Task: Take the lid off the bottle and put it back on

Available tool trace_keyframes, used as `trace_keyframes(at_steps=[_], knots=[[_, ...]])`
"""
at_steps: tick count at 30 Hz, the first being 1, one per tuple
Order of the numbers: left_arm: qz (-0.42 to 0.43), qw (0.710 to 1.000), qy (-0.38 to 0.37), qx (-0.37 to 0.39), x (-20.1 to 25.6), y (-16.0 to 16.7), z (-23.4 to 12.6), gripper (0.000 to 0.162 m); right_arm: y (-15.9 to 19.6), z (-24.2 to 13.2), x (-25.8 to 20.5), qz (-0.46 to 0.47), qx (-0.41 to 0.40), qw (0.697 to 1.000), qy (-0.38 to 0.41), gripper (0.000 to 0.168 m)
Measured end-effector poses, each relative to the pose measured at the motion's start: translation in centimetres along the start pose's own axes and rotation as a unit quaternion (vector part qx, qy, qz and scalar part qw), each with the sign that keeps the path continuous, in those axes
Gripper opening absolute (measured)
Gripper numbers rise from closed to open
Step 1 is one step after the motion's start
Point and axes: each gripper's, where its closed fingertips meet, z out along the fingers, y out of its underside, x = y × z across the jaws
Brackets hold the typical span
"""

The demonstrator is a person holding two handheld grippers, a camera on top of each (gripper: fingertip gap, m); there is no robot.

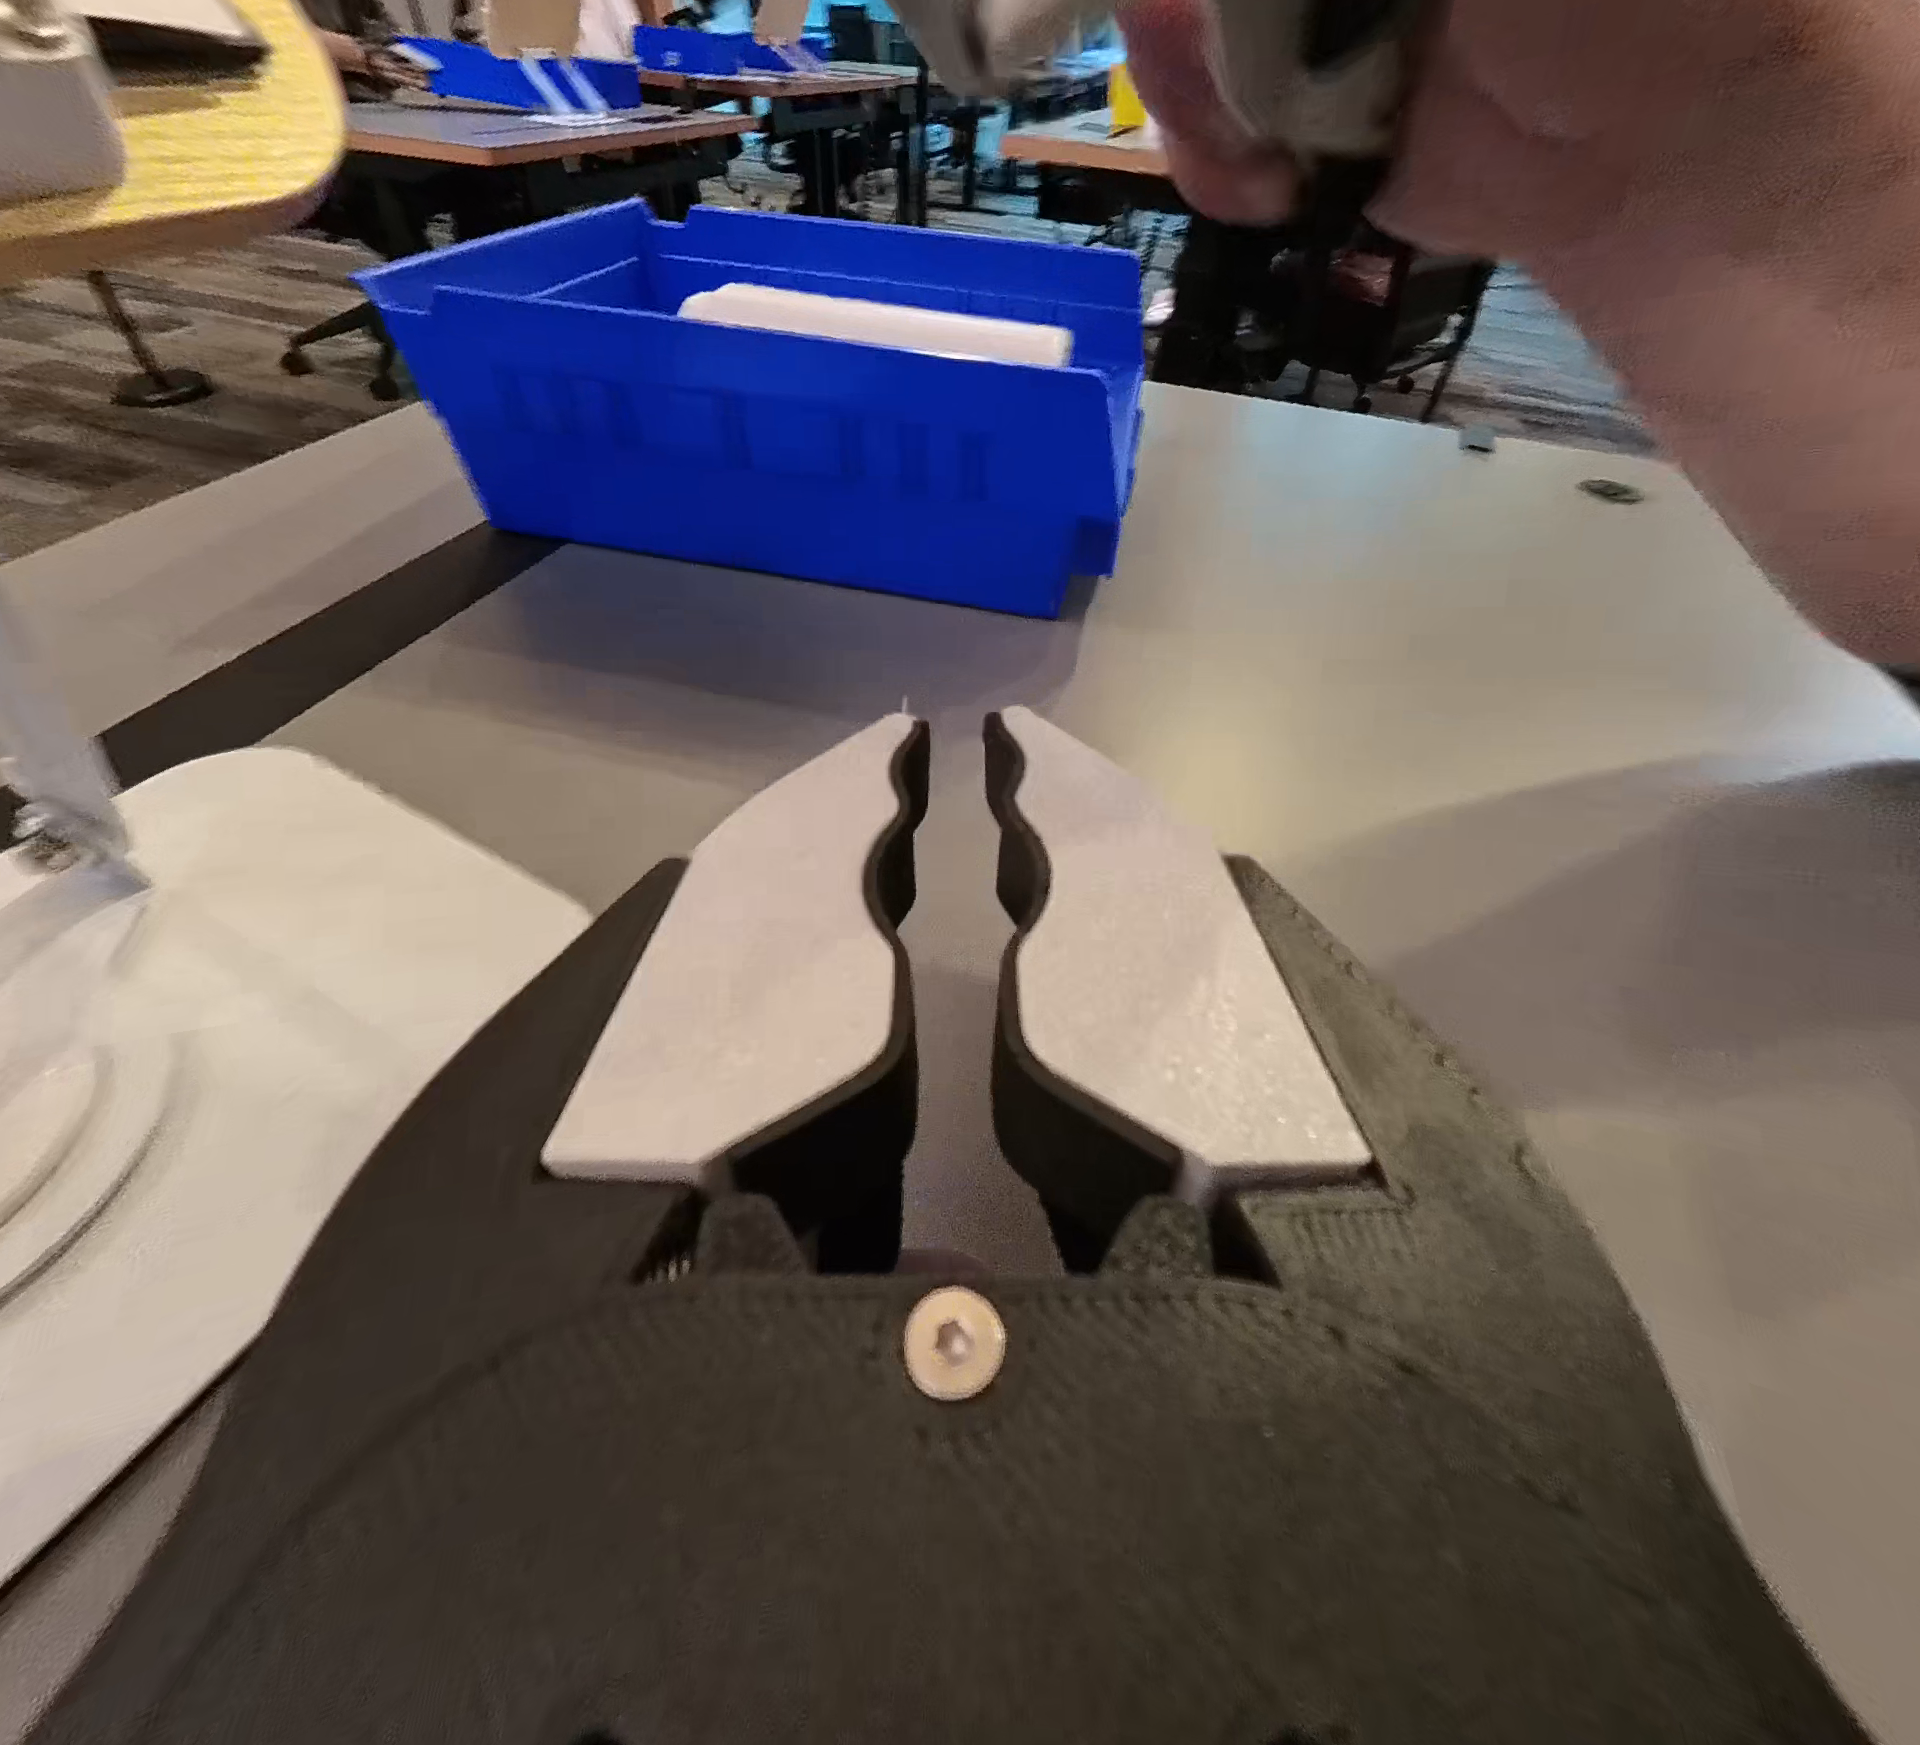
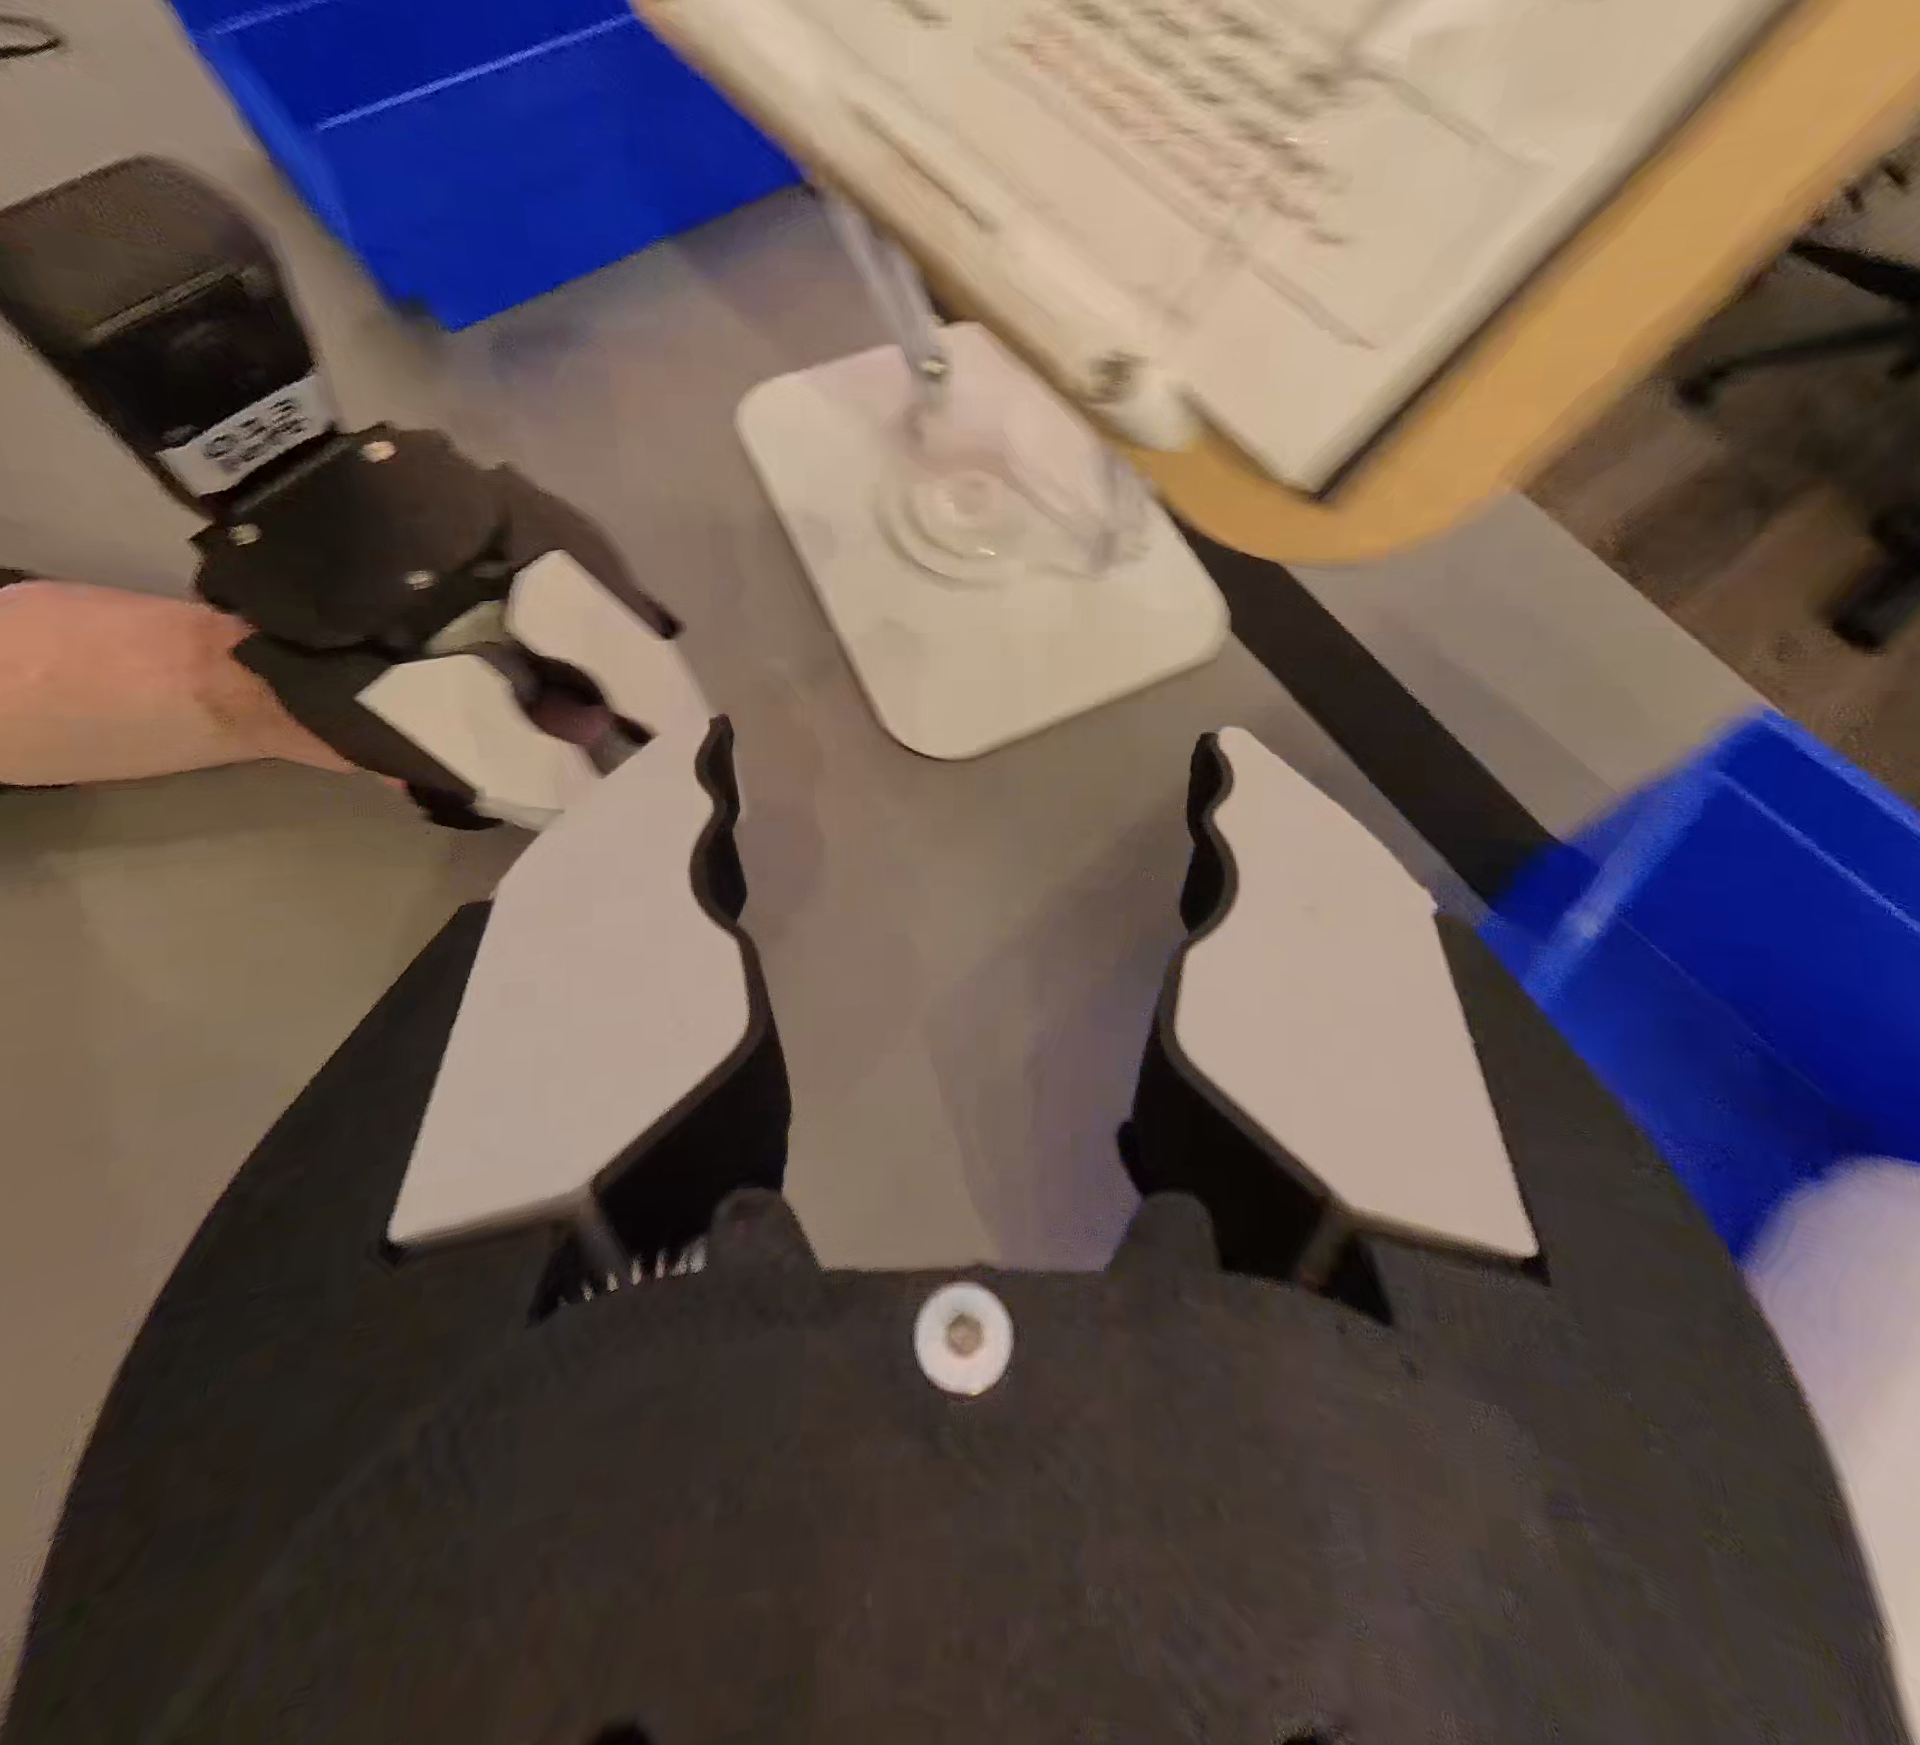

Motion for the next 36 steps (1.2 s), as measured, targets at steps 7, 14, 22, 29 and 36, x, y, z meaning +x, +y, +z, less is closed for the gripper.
trace_keyframes(at_steps=[7,14,22,29,36], knots=[[0.036,0.982,-0.173,-0.072,-4.9,2.1,-3.2,0.022,4.4,9.5,-5.1,0.052,0.052,0.996,-0.055,0.111],[0.014,0.975,-0.194,-0.105,-6.4,3.1,-3.3,0.040,7.3,11.3,-3.2,0.116,0.072,0.989,-0.054,0.107],[-0.005,0.978,-0.187,-0.096,-6.6,3.0,-3.4,0.044,9.4,12.3,-3.0,0.064,0.002,0.998,-0.018,0.110],[-0.011,0.978,-0.182,-0.104,-6.6,3.2,-3.2,0.045,10.5,13.0,-3.6,0.025,-0.040,0.999,-0.008,0.108],[-0.009,0.977,-0.178,-0.117,-6.6,3.6,-3.0,0.046,11.0,13.2,-3.8,0.000,-0.058,0.998,-0.001,0.107]])
